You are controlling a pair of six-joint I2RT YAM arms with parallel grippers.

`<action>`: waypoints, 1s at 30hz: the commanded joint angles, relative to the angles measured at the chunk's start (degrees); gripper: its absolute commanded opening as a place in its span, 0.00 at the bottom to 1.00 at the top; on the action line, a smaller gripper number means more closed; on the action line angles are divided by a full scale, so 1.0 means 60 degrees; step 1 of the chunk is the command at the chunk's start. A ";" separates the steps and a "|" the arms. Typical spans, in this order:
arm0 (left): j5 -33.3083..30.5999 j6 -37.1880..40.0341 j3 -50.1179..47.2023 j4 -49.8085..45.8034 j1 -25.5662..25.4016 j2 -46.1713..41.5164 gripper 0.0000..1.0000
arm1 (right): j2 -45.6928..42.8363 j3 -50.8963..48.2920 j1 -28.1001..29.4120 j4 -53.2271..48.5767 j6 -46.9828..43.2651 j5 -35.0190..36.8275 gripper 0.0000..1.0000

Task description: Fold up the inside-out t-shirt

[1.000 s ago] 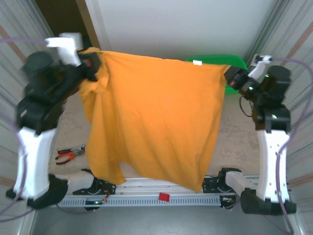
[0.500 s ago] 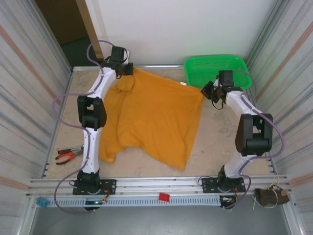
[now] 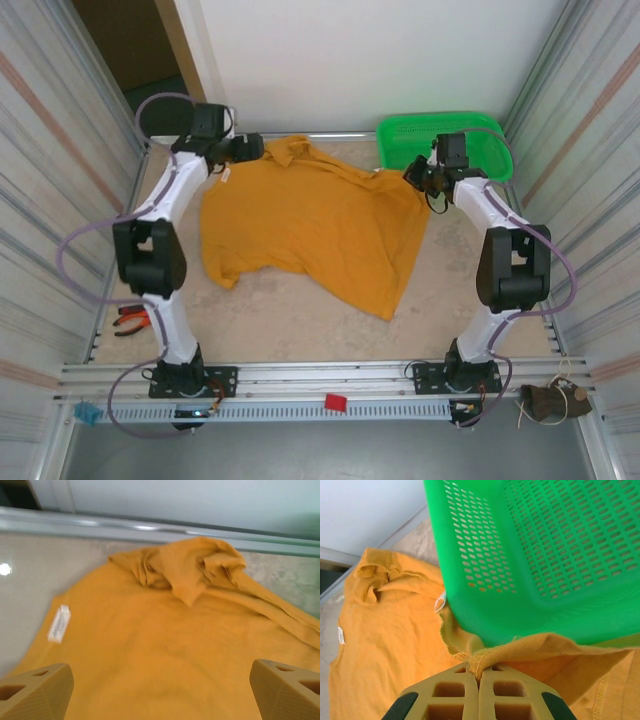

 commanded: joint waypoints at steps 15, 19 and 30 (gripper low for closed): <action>-0.0974 -0.4310 -0.4114 0.0698 -0.0030 -0.0023 0.93 | -0.0517 -0.1632 -0.0068 -0.0245 -0.0086 0.1162 0.00; -0.1258 -0.3521 -0.2633 -0.0100 0.0240 0.0806 0.92 | -0.1657 -0.2816 -0.0173 -0.0321 0.0524 0.1523 0.00; -0.1273 -0.1648 0.3100 -0.2148 0.0488 0.4079 0.92 | -0.5975 -0.6068 0.0347 -0.1403 0.2269 0.1945 0.00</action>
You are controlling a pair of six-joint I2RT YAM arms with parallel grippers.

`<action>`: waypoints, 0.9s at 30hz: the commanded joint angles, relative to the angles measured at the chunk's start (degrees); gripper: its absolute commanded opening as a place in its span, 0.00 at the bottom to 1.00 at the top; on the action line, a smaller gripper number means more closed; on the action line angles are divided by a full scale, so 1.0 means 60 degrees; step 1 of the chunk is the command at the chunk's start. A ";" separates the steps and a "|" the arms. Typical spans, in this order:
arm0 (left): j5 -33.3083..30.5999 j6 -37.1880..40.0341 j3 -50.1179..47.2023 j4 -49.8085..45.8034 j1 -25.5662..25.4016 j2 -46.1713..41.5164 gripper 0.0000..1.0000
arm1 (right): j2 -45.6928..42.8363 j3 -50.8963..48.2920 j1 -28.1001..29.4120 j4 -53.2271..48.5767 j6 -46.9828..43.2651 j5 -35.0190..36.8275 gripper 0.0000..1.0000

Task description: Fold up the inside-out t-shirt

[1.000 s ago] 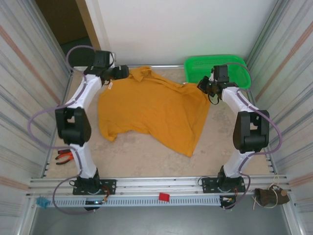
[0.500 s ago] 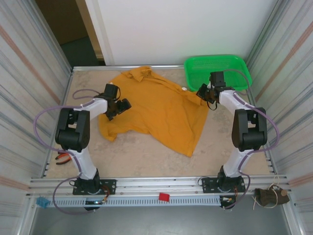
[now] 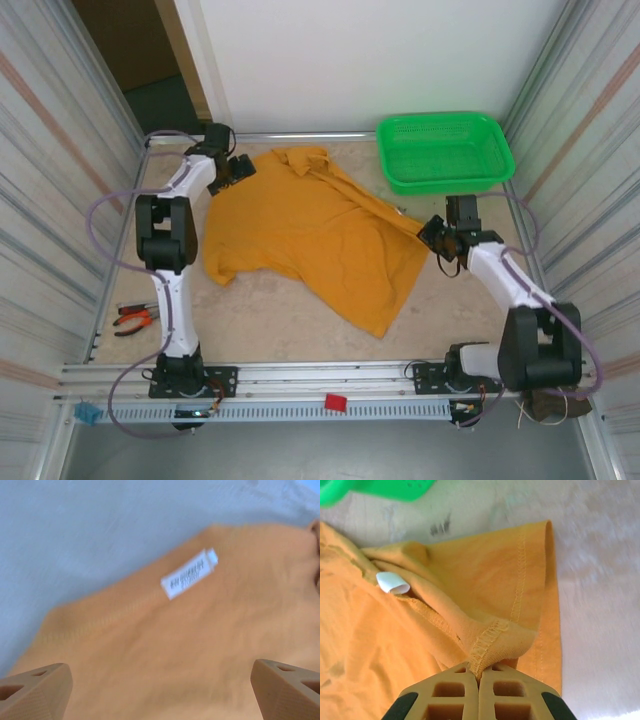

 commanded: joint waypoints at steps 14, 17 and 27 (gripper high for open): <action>0.1278 -0.1361 -0.5723 0.2370 -0.0552 -0.4436 0.93 | 0.3008 0.4932 0.1069 -0.1219 -0.1309 -0.0724 0.62; 0.1183 -0.1815 -0.6483 0.2659 -0.0589 -0.4649 0.93 | 0.4947 0.6585 0.1528 -0.1058 -0.1343 -0.0887 0.61; 0.1240 -0.2229 -0.6506 0.2848 -0.0781 -0.3881 0.92 | 0.9056 1.0513 0.1785 -0.1378 -0.1510 -0.0398 0.56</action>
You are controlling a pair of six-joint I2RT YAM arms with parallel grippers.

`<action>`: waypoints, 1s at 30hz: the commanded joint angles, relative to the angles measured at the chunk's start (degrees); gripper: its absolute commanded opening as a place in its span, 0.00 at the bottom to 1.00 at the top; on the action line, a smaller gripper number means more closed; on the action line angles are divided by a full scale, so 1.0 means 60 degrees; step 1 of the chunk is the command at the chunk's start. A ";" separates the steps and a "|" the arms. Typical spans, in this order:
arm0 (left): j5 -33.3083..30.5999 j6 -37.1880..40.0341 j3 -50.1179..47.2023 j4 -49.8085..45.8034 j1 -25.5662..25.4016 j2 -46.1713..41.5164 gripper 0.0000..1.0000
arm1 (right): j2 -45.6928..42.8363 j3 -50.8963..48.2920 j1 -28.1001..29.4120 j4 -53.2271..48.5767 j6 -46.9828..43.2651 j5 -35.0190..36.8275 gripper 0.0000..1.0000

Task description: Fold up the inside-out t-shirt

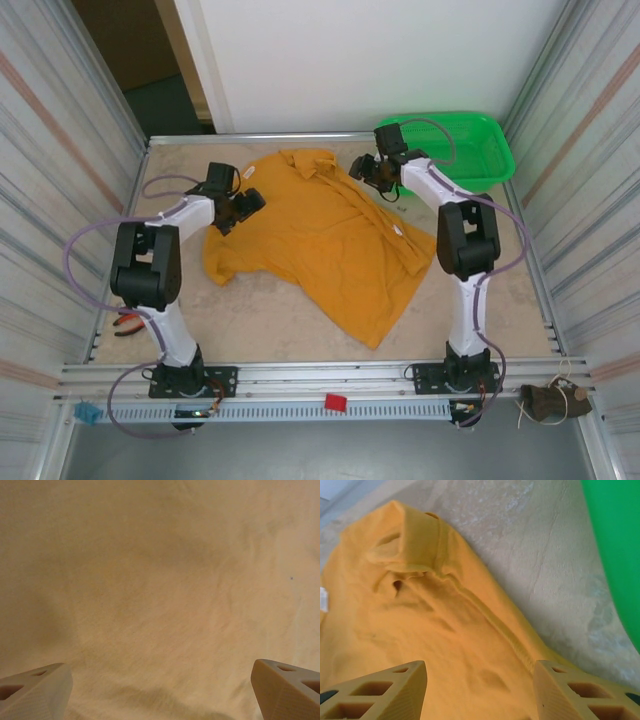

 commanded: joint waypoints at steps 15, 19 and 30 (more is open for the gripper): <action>0.0034 -0.0382 -0.0196 0.0297 -0.0361 -0.0246 0.92 | -0.0248 0.0893 -0.0031 -0.1937 -0.2511 -0.0836 0.54; -0.0170 -0.0536 -0.0386 0.0309 -0.0442 -0.0494 0.92 | -0.1780 -0.1585 0.0451 -0.1062 -0.2591 -0.0378 0.54; -0.0516 -0.0451 0.0121 -0.0186 -0.0056 0.0274 0.92 | -0.3660 -0.6443 0.0775 0.0152 -0.1538 -0.0142 0.52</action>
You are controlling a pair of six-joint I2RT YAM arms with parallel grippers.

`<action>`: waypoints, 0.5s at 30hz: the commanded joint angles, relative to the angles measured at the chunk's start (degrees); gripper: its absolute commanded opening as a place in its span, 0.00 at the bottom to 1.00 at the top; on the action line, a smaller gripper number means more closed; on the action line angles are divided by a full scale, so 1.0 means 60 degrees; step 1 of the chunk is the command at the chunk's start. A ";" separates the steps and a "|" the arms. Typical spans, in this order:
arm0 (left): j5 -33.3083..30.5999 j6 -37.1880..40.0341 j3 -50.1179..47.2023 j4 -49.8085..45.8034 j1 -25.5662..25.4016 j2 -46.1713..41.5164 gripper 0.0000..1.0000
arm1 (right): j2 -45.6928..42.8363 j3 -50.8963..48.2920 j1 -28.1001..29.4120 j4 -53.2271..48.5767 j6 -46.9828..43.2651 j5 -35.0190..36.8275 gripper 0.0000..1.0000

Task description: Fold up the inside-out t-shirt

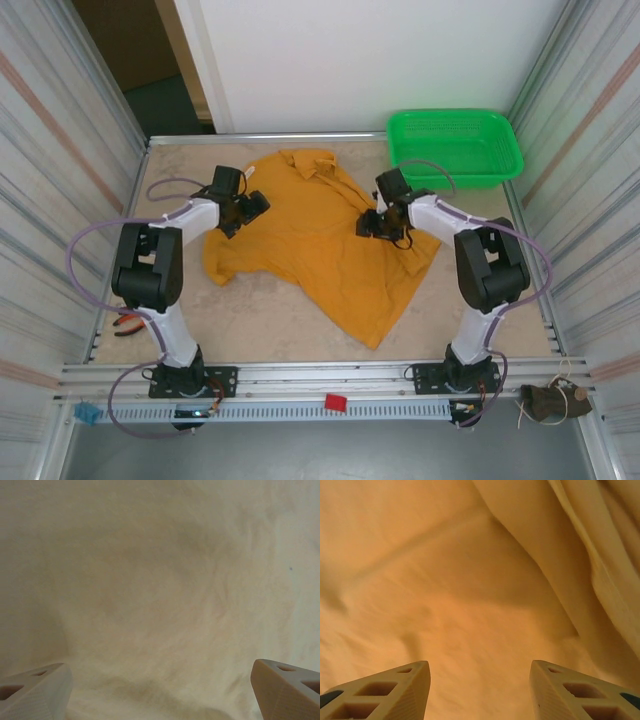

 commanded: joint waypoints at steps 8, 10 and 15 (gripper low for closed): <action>-0.0255 0.1109 0.3033 -0.1398 0.0355 0.2356 0.92 | -0.1950 -0.3015 0.1292 0.0599 0.2109 0.0648 0.51; -0.0118 0.1357 0.3995 -0.1713 0.0355 0.3142 0.92 | -0.2332 -0.3399 0.1846 0.0615 0.2651 0.0783 0.51; 0.0129 0.1763 0.6996 -0.2855 0.0220 0.4988 0.91 | -0.2732 -0.3989 0.3377 0.1048 0.4094 0.0740 0.51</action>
